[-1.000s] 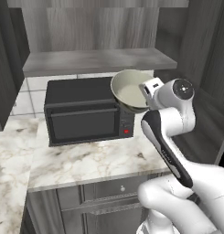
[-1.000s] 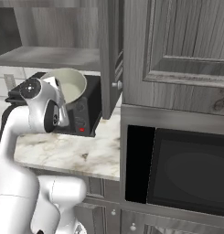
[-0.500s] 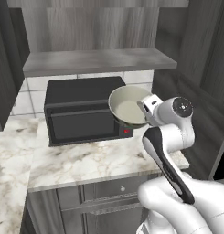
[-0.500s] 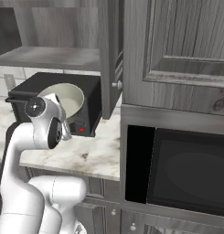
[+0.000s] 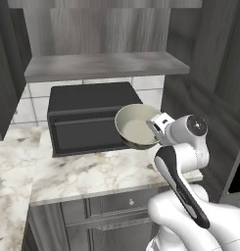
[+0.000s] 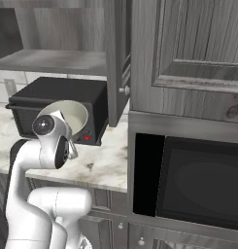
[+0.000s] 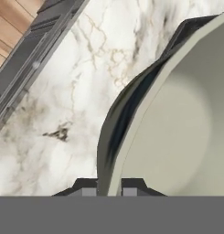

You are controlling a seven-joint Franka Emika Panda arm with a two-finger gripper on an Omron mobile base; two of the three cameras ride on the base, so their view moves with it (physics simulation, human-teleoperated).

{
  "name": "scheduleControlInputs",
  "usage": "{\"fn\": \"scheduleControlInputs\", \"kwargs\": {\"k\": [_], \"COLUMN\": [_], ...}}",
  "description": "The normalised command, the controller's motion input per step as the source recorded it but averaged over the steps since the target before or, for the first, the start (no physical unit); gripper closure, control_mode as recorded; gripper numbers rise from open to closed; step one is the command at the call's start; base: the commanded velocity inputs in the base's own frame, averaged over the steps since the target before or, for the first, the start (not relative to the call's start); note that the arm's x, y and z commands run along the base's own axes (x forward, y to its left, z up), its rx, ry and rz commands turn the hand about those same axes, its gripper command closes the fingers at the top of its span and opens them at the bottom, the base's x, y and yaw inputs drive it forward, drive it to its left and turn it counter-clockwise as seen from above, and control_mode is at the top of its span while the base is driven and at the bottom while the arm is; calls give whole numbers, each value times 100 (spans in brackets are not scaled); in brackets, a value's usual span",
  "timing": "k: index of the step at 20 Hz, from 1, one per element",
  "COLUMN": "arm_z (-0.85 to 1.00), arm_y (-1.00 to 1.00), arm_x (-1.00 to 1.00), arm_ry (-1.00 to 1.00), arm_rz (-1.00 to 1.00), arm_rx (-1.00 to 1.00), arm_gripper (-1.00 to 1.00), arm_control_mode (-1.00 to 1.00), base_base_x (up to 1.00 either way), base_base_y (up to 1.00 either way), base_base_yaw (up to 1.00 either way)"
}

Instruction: Move the bowls from the cabinet to the plates on the dining table.

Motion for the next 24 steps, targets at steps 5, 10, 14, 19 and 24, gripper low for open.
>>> {"fn": "scheduleControlInputs", "kwargs": {"k": [5, 10, 14, 19, 24], "arm_z": [-9, 0, 0, 0, 0], "arm_y": [0, 0, 0, 0, 0], "arm_x": [-5, 0, 0, 0, 0], "arm_ry": [0, 0, 0, 0, 0], "arm_rz": [1, 0, 0, 0, 0], "arm_rx": [0, 0, 0, 0, 0], "arm_gripper": [100, 100, 100, 100, 100], "arm_control_mode": [100, 100, 100, 100, 100], "base_base_x": [-16, -83, -100, -100, -73], "base_base_y": [0, 1, 6, 6, 0], "base_base_yaw": [1, 2, 3, 3, -3]}}
